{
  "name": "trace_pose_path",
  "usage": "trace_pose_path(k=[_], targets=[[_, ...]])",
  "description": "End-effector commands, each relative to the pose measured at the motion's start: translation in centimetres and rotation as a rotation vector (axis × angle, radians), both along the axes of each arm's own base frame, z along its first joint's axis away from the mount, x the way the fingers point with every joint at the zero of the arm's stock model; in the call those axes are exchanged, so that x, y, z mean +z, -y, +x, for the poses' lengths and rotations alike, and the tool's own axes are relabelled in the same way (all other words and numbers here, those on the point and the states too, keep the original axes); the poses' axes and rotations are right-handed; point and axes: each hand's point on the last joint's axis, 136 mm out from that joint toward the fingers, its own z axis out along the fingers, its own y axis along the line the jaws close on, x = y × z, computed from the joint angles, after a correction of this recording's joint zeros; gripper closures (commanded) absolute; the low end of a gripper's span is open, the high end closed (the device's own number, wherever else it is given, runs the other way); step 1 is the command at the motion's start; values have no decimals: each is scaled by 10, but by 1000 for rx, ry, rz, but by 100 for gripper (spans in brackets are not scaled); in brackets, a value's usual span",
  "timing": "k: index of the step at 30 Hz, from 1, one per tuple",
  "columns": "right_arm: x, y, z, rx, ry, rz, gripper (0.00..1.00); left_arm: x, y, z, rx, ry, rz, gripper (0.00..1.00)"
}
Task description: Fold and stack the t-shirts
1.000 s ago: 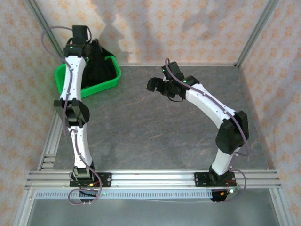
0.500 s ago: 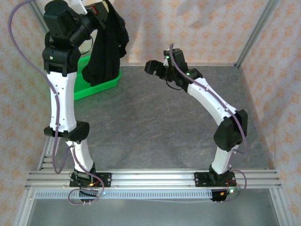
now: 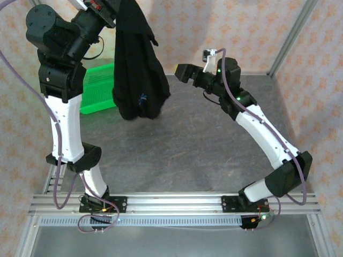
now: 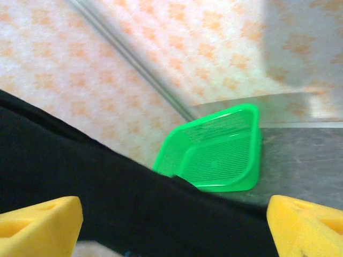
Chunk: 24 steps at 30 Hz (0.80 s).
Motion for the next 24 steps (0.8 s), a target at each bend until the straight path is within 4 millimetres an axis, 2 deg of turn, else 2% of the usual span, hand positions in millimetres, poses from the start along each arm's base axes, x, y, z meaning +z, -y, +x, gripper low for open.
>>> trace_pose_path(k=[1,4,6,11,14,17,20,24], targets=[[2,-23,-11,152,37,34,15,-2,1,5,15,6,13,100],[-3,-42,-22,247,21,25,20,-9,2,11,16,-24,17,100],[-6,-47,-27,257,16,21,19,-17,1,15,31,-50,34,100],[-29,-25,-31,164,-1,-32,14,-61,1,40,81,-187,121,100],[-29,-14,-32,128,4,-39,12,-79,2,47,92,-229,154,100],[-20,-8,-35,125,30,-25,11,-88,4,50,88,-251,170,100],[-15,-21,-39,209,23,1,11,-92,10,51,58,-263,175,100],[-21,-35,-39,247,17,-9,13,-95,13,49,39,-273,179,100]])
